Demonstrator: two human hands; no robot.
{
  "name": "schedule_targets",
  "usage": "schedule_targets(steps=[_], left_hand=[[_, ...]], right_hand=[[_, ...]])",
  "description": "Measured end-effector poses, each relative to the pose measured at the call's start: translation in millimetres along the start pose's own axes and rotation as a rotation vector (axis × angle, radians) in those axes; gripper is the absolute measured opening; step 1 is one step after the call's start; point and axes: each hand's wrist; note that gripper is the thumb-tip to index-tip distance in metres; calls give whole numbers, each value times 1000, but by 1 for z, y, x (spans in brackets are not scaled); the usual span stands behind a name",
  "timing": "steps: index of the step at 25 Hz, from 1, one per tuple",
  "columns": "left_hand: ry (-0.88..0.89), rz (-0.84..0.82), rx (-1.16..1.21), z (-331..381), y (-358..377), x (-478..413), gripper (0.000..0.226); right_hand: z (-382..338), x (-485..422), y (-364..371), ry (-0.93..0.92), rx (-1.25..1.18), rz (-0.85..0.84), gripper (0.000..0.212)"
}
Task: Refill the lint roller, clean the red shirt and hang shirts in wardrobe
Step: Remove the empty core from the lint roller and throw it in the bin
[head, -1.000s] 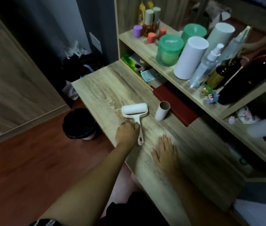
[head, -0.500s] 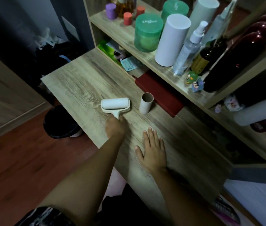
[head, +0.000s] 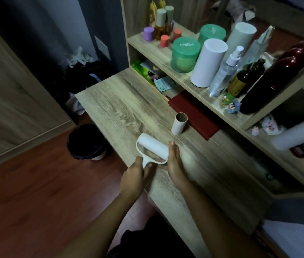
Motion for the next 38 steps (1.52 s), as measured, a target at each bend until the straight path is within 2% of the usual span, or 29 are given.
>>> schedule_targets(steps=[3, 4, 8, 9, 13, 18, 23, 31, 38], left_hand=[[129, 60, 90, -8, -14, 13, 25], [118, 88, 167, -12, -21, 16, 24], [-137, 187, 500, -22, -55, 9, 39], [-128, 176, 537, -22, -63, 7, 42], [99, 189, 451, -12, -85, 13, 43], [86, 210, 569, -2, -104, 27, 38], [130, 212, 538, 6, -120, 43, 32], [219, 5, 822, 2, -143, 51, 36], [259, 34, 866, 10, -146, 62, 41]], right_hand=[[-5, 7, 19, -15, -26, 11, 38], [-7, 9, 21, -47, -28, 24, 34], [-22, 23, 25, -127, -76, 7, 12], [-24, 27, 27, -144, -59, 6, 13], [-31, 42, 36, -227, -26, 63, 16], [-41, 60, 40, -322, -51, 184, 23], [-46, 66, 39, -305, -25, 271, 23], [-60, 78, 47, -339, 16, 209, 25], [-68, 90, 48, -327, 15, 177, 28]])
Point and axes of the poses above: each hand's wrist, its own x-axis away from the middle knuckle, its own y-axis out of the palm, z = x × y, and after that the axes turned 15 degrees about -x, right-handed
